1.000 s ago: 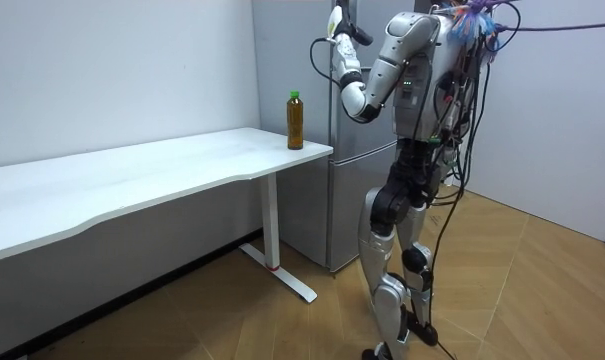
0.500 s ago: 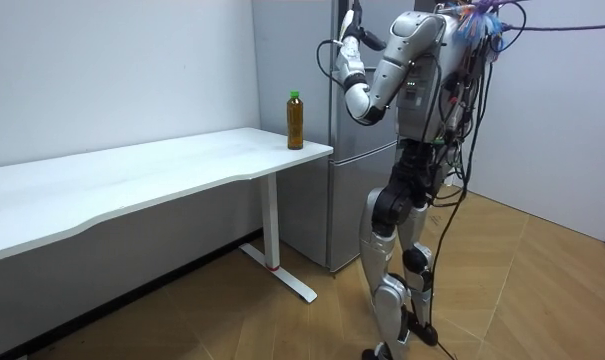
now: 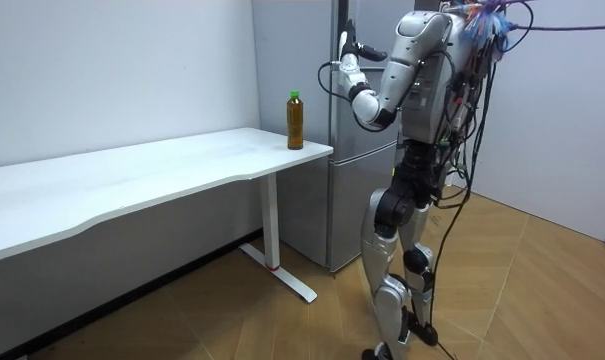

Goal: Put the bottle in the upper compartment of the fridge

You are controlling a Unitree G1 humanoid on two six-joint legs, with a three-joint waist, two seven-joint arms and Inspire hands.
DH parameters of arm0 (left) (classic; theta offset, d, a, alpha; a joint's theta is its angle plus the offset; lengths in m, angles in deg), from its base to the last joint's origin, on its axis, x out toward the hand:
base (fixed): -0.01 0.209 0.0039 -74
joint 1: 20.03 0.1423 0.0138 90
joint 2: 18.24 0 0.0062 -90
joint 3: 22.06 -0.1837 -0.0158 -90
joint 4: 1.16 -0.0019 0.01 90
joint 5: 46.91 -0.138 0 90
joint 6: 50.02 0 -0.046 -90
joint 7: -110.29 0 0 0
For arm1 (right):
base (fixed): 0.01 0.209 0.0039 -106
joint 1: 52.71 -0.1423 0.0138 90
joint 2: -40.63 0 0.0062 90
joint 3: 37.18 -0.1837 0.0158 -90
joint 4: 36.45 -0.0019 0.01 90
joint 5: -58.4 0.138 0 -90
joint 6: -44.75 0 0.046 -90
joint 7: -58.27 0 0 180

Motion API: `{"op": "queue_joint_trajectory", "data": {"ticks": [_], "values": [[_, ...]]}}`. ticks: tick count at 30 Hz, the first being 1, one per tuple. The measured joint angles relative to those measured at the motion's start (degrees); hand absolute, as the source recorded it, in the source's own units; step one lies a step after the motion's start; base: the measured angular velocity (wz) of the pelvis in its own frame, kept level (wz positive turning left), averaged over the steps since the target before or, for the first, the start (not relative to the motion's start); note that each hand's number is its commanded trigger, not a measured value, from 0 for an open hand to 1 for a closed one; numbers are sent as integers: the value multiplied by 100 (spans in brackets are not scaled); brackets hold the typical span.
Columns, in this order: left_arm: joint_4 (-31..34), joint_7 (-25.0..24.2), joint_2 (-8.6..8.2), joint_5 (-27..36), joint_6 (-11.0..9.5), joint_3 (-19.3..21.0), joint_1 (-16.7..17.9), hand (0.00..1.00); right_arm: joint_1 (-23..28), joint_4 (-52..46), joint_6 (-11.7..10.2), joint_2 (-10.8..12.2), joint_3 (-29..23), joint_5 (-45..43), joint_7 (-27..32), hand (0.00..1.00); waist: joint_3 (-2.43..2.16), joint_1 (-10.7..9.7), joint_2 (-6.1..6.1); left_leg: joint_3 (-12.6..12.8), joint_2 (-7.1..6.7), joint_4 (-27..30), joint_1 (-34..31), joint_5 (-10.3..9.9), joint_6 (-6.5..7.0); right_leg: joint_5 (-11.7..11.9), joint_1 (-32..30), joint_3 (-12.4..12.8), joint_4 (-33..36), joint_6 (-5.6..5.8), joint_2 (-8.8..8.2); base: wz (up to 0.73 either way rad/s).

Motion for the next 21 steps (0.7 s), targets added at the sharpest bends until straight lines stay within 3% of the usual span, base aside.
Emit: {"op": "queue_joint_trajectory", "data": {"ticks": [3,4,5,6,7,13,14,15,17,21], "values": [[-93,2,-22,0,105,-73,0,0,-10,1,-4,-4,44,25,24,0,0,-9,0,-23,0,50,-40,1,2,4,-20,-4,-10,-4,0,3],[-100,1,-30,0,114,-89,0,51,-13,1,-5,-3,45,28,39,0,0,-11,1,-26,0,61,-51,1,2,4,-21,-3,-17,-4,0,0],[-100,-2,-44,0,113,-122,0,79,-13,1,-5,-2,48,32,43,0,0,-12,1,-30,0,61,-55,1,1,4,-21,-3,-22,-4,1,3],[-100,-16,-67,0,111,-138,0,94,-12,1,-5,-2,49,41,44,0,0,-11,0,-35,-1,61,-56,1,1,4,-20,-9,-23,-4,0,3],[-100,-28,-86,0,111,-138,0,100,-12,1,-8,-2,50,43,43,0,0,-7,0,-38,-2,61,-56,1,2,3,-20,-16,-23,-4,0,0],[-118,42,-182,-1,97,108,33,100,-36,0,-22,2,60,40,36,0,11,7,-33,-105,-15,61,-136,2,3,2,-66,-95,-27,0,-10,5],[-118,46,-197,-1,85,109,33,97,-38,0,-24,3,63,40,34,0,13,5,-37,-109,-15,61,-143,2,3,2,-72,-104,-27,0,-11,5],[-117,43,-232,1,65,103,33,88,-39,0,-29,4,77,43,27,0,18,3,-49,-112,-16,60,-145,2,3,2,-72,-117,-26,0,-13,0],[-117,32,-270,1,66,33,32,81,-46,-1,-50,4,112,54,14,0,21,-17,-58,-113,-15,54,-138,2,3,1,-65,-121,-23,0,-13,0],[-119,-10,-240,99,112,-360,33,84,-75,-1,-68,5,211,110,15,0,31,-115,-68,-111,-9,33,-105,2,3,2,-12,-117,-20,0,-7,0]]}}
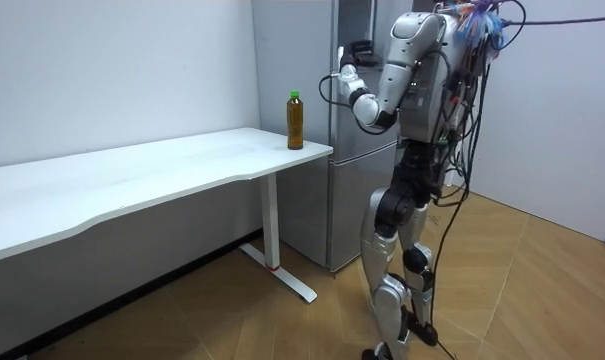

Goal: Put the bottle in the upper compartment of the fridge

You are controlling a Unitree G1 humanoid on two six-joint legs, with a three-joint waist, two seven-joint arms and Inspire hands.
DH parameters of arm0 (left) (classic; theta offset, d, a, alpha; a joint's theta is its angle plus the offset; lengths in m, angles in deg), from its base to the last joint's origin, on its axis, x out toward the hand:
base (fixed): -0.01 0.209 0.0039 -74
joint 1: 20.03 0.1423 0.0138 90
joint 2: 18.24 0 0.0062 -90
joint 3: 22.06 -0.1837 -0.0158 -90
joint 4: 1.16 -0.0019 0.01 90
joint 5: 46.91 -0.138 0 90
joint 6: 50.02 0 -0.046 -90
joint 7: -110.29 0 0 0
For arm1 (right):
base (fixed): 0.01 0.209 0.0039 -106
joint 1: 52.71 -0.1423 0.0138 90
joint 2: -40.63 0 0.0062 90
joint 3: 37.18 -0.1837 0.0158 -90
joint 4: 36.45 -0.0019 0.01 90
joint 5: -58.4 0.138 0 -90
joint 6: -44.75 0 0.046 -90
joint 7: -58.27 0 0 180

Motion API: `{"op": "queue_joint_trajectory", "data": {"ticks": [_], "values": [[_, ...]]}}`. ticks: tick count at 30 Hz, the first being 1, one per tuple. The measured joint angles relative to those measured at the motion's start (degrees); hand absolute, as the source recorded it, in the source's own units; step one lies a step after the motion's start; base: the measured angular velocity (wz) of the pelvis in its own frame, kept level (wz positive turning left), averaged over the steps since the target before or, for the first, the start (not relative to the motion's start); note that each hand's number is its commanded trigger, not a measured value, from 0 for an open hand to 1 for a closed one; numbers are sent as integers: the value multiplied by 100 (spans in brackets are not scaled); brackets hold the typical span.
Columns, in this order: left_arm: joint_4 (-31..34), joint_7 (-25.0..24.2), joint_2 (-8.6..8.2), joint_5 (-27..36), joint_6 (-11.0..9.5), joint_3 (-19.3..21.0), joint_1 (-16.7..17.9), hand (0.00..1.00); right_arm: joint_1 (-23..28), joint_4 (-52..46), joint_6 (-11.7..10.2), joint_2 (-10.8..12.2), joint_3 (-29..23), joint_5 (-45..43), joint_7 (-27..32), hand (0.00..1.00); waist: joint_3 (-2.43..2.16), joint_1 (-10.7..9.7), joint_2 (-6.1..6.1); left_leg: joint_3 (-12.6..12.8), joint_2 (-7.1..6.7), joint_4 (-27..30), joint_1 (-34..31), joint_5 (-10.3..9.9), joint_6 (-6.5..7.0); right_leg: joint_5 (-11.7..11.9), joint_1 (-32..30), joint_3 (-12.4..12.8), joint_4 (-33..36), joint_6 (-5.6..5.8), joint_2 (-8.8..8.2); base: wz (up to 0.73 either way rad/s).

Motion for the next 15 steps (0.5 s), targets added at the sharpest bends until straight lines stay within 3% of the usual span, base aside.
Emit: {"op": "queue_joint_trajectory", "data": {"ticks": [4,10,12,13,14,15], "values": [[-7,-272,106,0,173,-323,0,94,-12,-6,2,5,6,2,-1,0,1,-77,6,26,8,-2,4,0,0,0,-18,73,-4,0,14,-8],[-7,-549,113,-4,302,-351,-1,88,-38,-43,5,11,50,-40,-4,0,-4,-172,25,69,12,0,-13,0,0,1,-89,118,2,-2,20,-3],[-8,-614,119,-4,323,-351,-1,82,-40,-39,5,11,50,-39,-4,0,-6,-169,28,84,12,3,-13,0,0,1,-101,128,7,-3,17,0],[-7,-632,120,-4,325,-351,-1,73,-39,-38,4,11,50,-38,-4,0,-6,-169,28,89,12,7,-13,0,0,2,-102,133,6,-3,17,0],[-7,-647,120,-4,325,-351,-1,53,-39,-38,4,10,50,-38,-4,0,-6,-168,28,91,12,10,-13,0,0,2,-102,135,6,-4,16,0],[-7,-677,121,-4,325,-351,-1,40,-40,-38,4,10,50,-37,-4,0,-7,-166,28,96,12,15,-12,0,0,1,-101,142,3,-4,16,0]]}}
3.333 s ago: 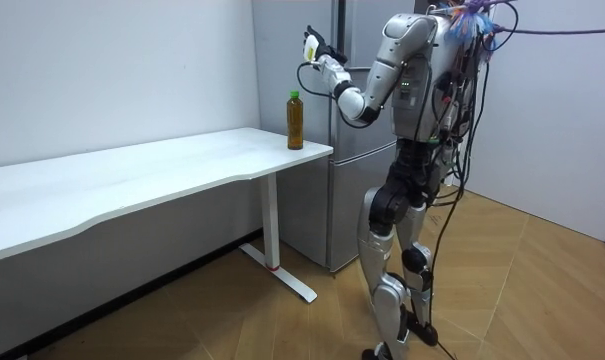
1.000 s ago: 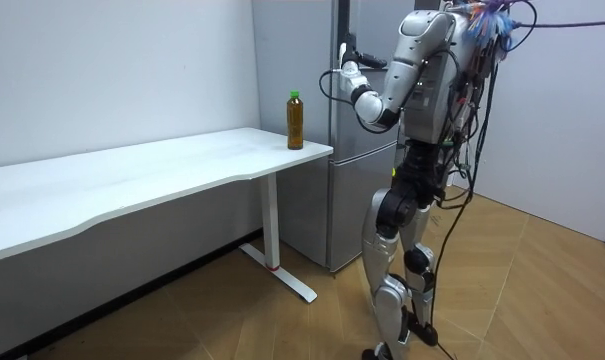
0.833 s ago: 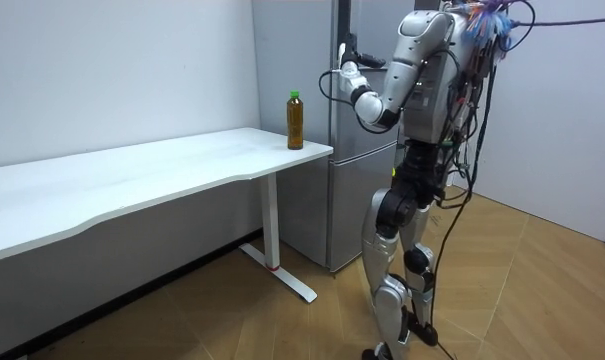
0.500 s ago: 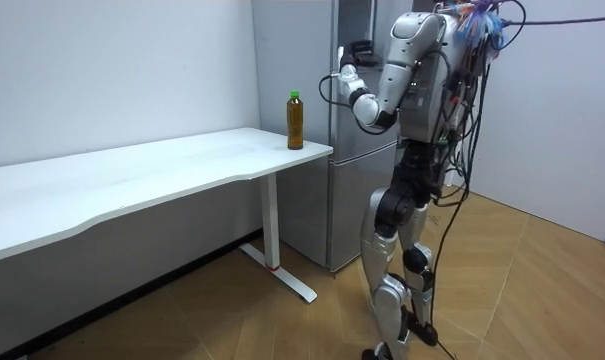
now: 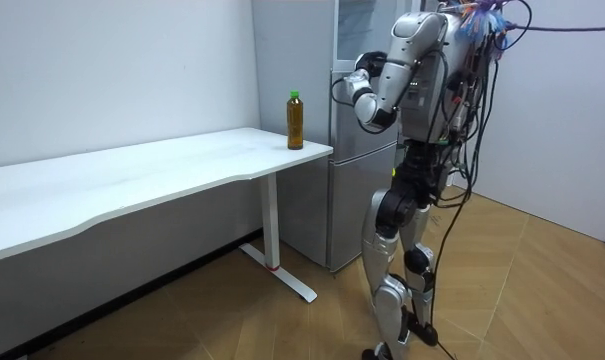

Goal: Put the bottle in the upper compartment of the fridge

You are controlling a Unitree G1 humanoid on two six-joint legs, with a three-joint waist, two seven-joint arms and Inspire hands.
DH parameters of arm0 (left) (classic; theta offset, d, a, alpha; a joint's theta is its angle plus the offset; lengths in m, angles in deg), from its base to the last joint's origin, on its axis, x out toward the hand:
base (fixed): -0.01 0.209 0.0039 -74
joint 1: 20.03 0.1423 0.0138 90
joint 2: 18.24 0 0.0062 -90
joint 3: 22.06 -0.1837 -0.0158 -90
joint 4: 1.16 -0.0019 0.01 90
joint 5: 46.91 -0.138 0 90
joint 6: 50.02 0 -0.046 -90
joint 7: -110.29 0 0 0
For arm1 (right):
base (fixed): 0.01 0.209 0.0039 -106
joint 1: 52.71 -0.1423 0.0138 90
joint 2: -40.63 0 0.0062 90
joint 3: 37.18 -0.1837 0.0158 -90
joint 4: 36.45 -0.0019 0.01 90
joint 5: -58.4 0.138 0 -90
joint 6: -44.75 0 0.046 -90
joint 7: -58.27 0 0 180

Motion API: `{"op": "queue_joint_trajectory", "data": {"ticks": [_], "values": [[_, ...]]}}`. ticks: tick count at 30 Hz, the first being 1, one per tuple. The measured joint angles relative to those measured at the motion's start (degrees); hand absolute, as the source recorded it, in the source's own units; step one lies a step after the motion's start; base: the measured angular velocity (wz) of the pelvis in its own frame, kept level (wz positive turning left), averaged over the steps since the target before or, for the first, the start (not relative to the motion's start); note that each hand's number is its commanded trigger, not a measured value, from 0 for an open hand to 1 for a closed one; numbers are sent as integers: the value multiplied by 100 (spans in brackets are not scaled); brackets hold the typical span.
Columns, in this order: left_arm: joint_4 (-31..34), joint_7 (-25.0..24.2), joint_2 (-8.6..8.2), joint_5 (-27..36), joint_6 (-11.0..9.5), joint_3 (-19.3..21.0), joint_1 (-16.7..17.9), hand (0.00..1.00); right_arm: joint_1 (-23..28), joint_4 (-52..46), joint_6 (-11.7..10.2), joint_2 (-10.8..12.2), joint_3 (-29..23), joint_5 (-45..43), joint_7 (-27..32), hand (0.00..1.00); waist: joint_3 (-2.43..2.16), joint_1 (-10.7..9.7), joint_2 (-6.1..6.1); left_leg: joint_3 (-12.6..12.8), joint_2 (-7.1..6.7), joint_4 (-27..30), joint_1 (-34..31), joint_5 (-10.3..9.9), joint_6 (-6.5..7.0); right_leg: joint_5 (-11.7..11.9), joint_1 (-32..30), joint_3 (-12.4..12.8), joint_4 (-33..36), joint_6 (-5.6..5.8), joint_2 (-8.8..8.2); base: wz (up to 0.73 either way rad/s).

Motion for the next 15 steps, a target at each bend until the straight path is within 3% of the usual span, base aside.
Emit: {"op": "queue_joint_trajectory", "data": {"ticks": [2,3,11,15], "values": [[0,-23,0,0,0,0,0,11,0,-1,-1,0,4,0,2,0,-2,0,3,6,0,6,1,0,0,0,-1,10,-1,-1,0,0],[0,-35,0,0,0,-3,0,2,-1,-3,-1,0,9,0,6,0,-4,2,6,9,0,6,3,0,0,0,-2,12,0,-1,0,0],[0,-39,2,-1,8,-140,-1,0,-10,0,-4,-4,18,14,29,0,-15,-30,27,37,3,4,9,0,0,-1,1,28,-17,0,3,-1],[0,-40,2,-1,7,-295,-8,0,-22,-3,-20,-26,17,13,44,0,-8,-40,98,90,7,4,14,0,0,1,7,87,-4,-1,4,-7]]}}
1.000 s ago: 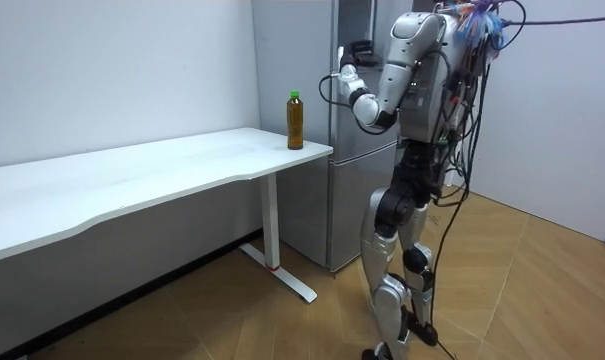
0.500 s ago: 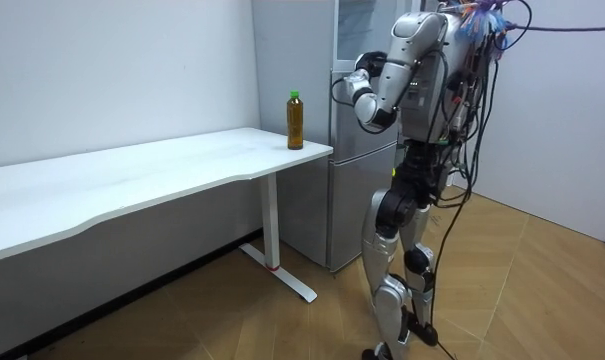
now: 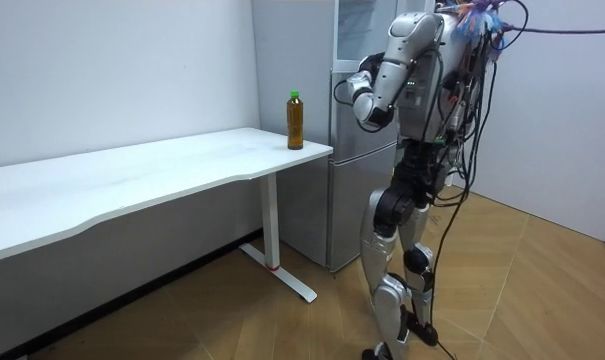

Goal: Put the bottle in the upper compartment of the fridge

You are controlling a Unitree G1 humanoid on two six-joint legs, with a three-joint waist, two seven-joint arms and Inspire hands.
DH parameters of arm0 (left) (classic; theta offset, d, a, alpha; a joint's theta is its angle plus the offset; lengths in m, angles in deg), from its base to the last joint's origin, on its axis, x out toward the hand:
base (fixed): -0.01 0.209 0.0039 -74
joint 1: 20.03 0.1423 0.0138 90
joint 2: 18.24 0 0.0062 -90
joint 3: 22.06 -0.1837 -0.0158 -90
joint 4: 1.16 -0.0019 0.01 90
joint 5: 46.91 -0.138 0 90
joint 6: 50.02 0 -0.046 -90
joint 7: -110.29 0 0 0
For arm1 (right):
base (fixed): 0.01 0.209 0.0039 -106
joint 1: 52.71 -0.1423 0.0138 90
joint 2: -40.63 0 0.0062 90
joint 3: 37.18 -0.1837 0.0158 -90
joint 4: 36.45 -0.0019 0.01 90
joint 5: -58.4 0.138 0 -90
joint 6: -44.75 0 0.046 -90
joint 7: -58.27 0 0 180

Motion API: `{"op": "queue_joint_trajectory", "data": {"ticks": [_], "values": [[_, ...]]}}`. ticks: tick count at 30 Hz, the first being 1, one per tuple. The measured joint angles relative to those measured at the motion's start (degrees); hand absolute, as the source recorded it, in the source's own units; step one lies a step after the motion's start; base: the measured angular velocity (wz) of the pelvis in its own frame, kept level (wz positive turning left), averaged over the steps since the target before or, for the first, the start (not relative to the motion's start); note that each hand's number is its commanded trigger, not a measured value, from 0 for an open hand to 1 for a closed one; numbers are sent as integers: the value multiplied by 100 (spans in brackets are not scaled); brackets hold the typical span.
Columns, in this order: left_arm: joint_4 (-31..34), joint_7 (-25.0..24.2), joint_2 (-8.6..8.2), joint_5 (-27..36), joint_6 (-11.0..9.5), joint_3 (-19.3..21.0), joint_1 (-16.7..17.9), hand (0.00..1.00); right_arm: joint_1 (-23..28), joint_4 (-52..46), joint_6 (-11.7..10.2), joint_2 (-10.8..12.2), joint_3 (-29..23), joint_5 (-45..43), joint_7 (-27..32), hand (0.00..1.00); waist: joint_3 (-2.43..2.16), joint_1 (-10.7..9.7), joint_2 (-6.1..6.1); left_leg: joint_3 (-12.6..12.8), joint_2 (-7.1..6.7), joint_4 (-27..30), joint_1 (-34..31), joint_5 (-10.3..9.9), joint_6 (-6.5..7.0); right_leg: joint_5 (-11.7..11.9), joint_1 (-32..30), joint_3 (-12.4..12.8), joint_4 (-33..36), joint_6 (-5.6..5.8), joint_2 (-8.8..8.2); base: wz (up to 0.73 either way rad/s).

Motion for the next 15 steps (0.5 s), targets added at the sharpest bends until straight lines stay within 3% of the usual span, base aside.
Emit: {"op": "queue_joint_trajectory", "data": {"ticks": [4,10,15], "values": [[0,-2,0,-5,0,-18,-2,0,-28,-4,-44,-60,-6,-4,-5,0,42,-102,117,66,6,-8,22,0,-1,1,-5,50,3,-1,0,-5],[0,-8,50,-15,1,-26,-13,0,-6,-146,-31,-56,-17,-11,-57,0,48,-299,114,261,19,-61,102,1,-1,-2,-20,140,2,0,3,-9],[0,-23,134,-14,3,-28,-13,0,46,-161,-25,-58,-24,183,-55,0,50,-349,91,376,23,-63,104,1,-1,-1,-70,228,16,1,0,-10]]}}
